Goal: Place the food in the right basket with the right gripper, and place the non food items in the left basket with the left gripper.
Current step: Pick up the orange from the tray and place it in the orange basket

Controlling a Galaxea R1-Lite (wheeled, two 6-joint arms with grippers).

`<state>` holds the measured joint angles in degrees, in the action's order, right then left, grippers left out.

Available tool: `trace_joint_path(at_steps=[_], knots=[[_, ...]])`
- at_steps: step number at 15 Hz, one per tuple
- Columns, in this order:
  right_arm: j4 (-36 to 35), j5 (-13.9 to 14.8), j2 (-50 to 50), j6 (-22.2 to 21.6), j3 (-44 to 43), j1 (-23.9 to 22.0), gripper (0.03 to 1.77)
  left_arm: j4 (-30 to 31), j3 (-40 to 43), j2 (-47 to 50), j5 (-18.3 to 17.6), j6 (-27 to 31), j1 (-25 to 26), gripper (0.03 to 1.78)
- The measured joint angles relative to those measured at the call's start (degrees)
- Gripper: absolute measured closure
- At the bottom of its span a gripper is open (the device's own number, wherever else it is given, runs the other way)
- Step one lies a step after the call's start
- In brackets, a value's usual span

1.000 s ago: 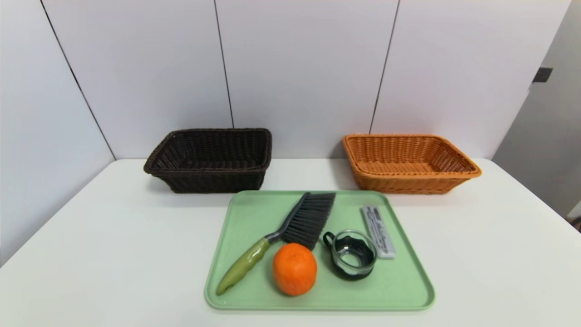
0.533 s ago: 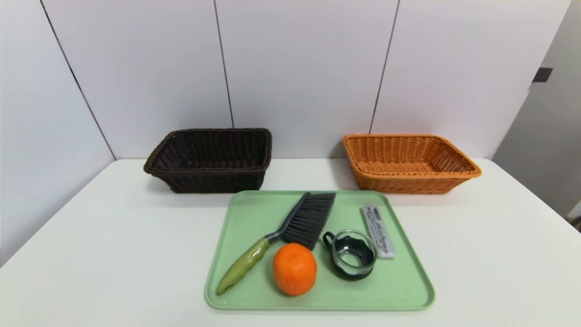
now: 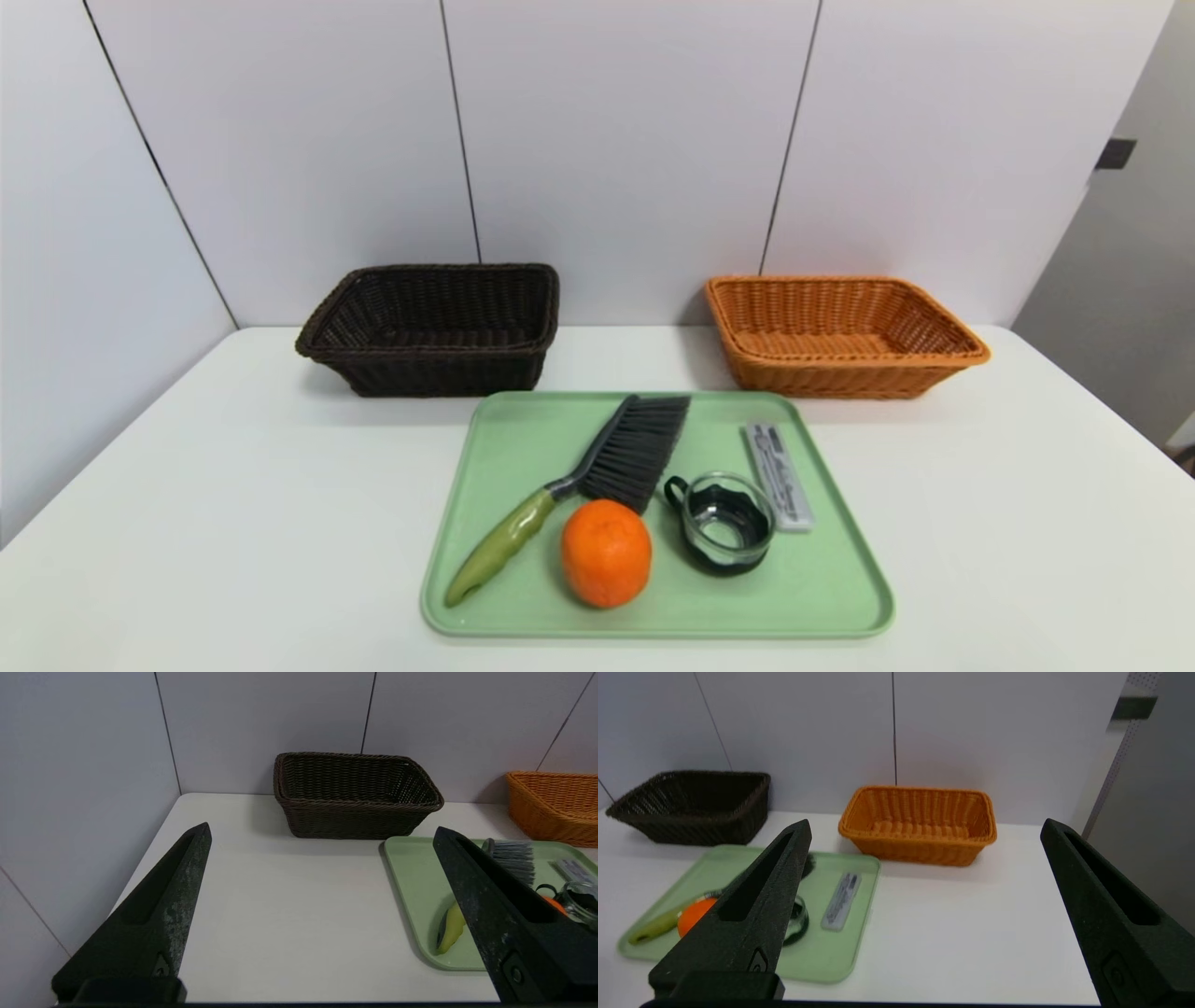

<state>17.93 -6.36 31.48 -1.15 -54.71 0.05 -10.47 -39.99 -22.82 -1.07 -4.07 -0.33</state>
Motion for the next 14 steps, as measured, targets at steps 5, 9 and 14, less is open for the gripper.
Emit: trace_joint_path(at_steps=[5, 9, 14], knots=[[9.79, -0.72, 22.76, -3.32, -32.80, 2.43, 0.10, -0.79, -10.64, -16.76, -2.62, 0.00, -0.16, 0.12], [23.49, 4.89, 39.28, -3.97, -53.86, 11.85, 0.10, -2.47, -14.31, -26.16, -3.04, 1.43, -1.88, 0.12], [28.40, 23.14, 52.75, -10.03, -56.92, 37.27, 0.10, -10.08, -14.37, -30.67, -0.55, 1.49, -8.46, 0.12]])
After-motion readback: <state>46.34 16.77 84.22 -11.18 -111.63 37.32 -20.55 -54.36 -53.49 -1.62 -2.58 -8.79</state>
